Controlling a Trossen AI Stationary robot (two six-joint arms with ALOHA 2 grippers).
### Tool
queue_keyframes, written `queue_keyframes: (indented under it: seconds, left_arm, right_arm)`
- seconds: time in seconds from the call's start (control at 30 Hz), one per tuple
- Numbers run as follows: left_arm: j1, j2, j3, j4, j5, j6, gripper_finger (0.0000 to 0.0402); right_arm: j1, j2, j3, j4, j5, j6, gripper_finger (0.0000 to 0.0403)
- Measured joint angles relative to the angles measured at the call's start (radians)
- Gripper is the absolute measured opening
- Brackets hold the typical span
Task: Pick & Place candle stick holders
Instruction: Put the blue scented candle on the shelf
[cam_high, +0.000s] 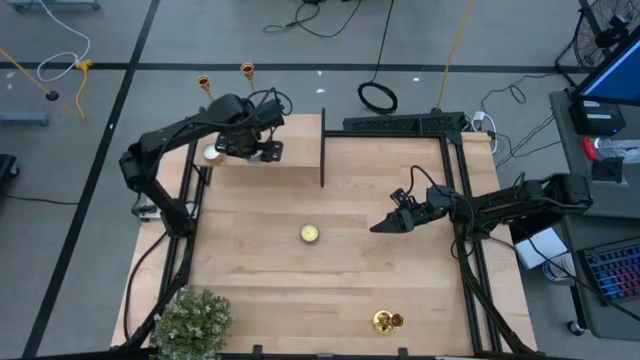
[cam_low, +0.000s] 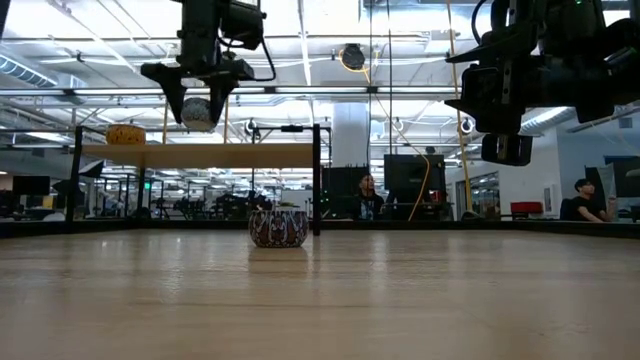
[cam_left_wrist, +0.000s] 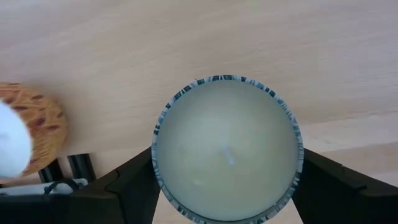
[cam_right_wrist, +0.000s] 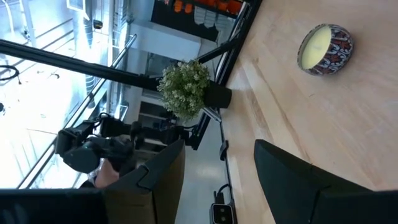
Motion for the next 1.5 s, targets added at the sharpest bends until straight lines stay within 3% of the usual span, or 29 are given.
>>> queue_keyframes:
  seconds: [0.13,0.33,0.53,0.7,0.87,1.03,1.2,1.37,1.5]
  left_arm:
    - [-0.013,0.037,0.0,0.019,-0.002,0.006,0.0291]
    - [-0.017,0.052,0.0,0.029,-0.016,0.002,0.0325]
    - [-0.004,0.052,0.0,0.028,-0.03,0.005,0.0289]
    - [0.0,0.052,0.0,0.027,-0.035,0.007,0.0291]
    - [0.003,0.052,0.0,0.005,-0.045,0.006,0.0319]
    - [0.003,0.052,0.0,0.001,-0.063,0.006,0.0289]
    - [0.009,0.052,0.0,0.0,-0.072,0.003,0.0289]
    - [0.009,0.052,0.0,0.0,-0.071,-0.003,0.0315]
    - [0.009,0.052,0.0,0.0,-0.068,-0.005,0.0299]
  right_arm:
    - [0.0,0.0,0.0,0.0,0.0,0.0,0.0192]
    - [0.0,0.0,0.0,0.0,-0.002,0.0,0.0192]
    - [0.0,0.0,0.0,0.0,-0.003,-0.004,0.0192]
    - [0.0,0.0,0.0,0.0,-0.002,-0.007,0.0192]
    - [0.0,0.0,0.0,0.0,-0.002,-0.007,0.0192]
    - [0.0,0.0,0.0,0.0,-0.002,-0.011,0.0192]
    - [0.007,0.0,0.0,0.0,-0.001,-0.016,0.0192]
    - [0.022,0.0,0.0,0.0,0.0,-0.018,0.0192]
    - [0.024,0.0,0.0,0.0,0.0,-0.018,0.0192]
